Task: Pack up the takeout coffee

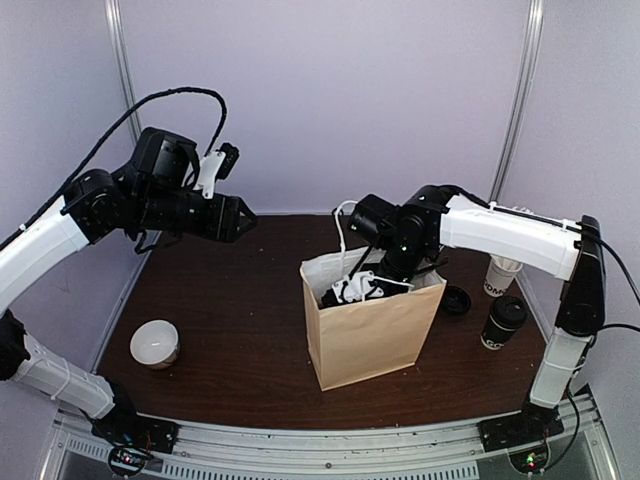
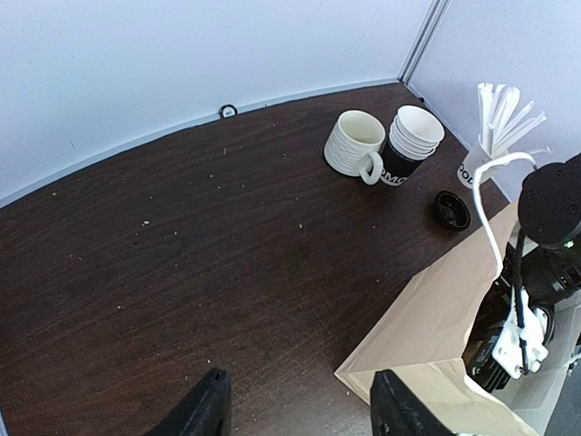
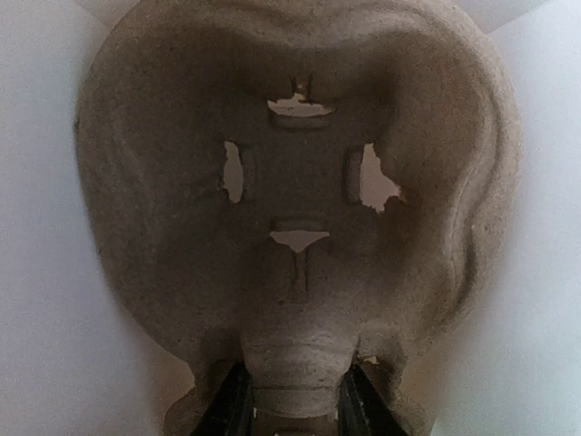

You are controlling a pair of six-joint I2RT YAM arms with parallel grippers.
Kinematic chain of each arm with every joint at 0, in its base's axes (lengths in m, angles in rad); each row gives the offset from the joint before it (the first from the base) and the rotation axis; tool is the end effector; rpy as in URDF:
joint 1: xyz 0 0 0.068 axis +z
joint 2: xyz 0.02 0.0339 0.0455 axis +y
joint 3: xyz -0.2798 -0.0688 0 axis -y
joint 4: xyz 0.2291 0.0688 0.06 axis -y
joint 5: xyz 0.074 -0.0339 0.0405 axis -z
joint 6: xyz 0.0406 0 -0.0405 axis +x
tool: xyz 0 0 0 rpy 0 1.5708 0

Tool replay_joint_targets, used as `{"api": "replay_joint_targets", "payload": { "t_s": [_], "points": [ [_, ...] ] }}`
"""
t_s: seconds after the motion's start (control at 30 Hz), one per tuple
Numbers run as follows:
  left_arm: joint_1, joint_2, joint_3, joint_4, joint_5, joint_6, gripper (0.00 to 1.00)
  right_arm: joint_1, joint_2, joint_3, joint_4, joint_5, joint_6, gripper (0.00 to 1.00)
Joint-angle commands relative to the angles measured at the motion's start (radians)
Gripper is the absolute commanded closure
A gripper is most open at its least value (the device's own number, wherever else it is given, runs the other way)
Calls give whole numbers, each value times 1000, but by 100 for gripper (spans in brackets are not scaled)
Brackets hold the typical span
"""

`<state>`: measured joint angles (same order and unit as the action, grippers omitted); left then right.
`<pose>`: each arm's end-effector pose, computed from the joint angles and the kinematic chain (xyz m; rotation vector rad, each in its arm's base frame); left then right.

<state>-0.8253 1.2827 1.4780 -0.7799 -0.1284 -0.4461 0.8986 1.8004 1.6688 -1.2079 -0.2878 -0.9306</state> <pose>0.1727 -0.1793 0.4220 0.3415 2.1846 -0.5907 0.2055 0.2768 0.3055 -2.3102 1.7178 0.4117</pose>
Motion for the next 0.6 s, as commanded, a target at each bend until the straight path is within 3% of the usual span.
{"api": "replay_joint_targets", "payload": {
  "t_s": [0.0, 0.57],
  "points": [
    [6, 11, 11, 46, 18, 3, 46, 8, 7, -46, 55, 53, 14, 73],
    [8, 8, -22, 60, 21, -12, 46, 25, 69, -131, 129, 34, 38, 72]
  ]
}}
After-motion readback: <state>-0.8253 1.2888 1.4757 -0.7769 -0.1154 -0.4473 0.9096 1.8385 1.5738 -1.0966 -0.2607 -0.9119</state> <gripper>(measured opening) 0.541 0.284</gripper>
